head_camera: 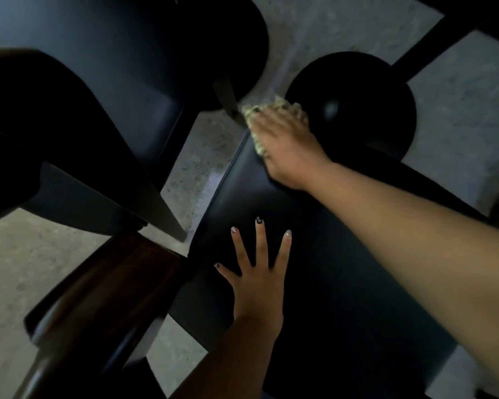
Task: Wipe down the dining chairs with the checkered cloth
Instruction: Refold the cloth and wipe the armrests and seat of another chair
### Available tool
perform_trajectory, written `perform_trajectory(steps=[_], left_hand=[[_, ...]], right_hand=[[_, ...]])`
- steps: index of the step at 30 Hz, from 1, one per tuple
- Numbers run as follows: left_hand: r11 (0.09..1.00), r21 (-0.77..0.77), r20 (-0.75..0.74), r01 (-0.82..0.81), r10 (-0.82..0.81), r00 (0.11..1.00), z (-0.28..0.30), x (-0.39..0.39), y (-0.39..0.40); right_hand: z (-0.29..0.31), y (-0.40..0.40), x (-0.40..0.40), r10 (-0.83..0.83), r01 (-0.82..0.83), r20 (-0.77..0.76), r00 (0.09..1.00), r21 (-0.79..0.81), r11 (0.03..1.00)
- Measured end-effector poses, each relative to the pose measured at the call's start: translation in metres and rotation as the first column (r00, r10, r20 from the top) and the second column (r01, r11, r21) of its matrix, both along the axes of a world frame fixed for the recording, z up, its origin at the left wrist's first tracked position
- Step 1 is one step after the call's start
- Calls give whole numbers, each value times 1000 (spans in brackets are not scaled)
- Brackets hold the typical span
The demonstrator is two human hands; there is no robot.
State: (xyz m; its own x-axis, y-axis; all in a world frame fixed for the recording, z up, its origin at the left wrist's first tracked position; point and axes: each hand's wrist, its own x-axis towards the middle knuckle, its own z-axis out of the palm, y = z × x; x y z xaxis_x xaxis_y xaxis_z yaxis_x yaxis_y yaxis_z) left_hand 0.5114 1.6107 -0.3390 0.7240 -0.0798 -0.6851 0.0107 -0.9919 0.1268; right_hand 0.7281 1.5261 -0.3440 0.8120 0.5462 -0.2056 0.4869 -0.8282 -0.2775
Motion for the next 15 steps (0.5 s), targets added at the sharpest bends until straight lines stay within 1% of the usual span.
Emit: perform_trajectory(steps=[1,2,3,4,5,6,7,9,10,12,15], left_hand=[[1000,3,-2,7,-7,1000,0,-1,0],[1000,8,-1,16,-16,1000,0,-1,1],[1000,16,-1,26,-26,1000,0,0,1],[999,25,-4,35,-35,999,1,0,1],[999,32,-8,41,-41,999,1,0,1],[998,38,-12,43,-42,999,2,0,1],[998,44,-16,43,-42,999,2,0,0],[998,50,-25,43,-42,999,2,1,-1],[998,48,-28,45,-44,999,2,1,-1],[998,40,-32,55,-54,998,1,2,0],[996,58,-31,68,-66,997,2,2,1]], right_hand=[[-1,-1,-9,51,-52,19,999,40,998],[1,-1,-15,31,-32,6,999,108,994],[5,1,-16,-47,48,-11,999,206,977],[6,3,-12,-149,139,10,989,312,940],[6,6,-5,-248,211,56,967,366,906],[5,10,2,-320,265,107,941,352,898],[3,14,10,-347,303,123,930,280,911],[-6,21,17,-335,333,12,942,60,941],[-13,22,16,-331,331,-32,943,-13,944],[-24,23,12,-309,309,-4,951,-63,949],[-28,23,8,-279,282,45,959,-49,958]])
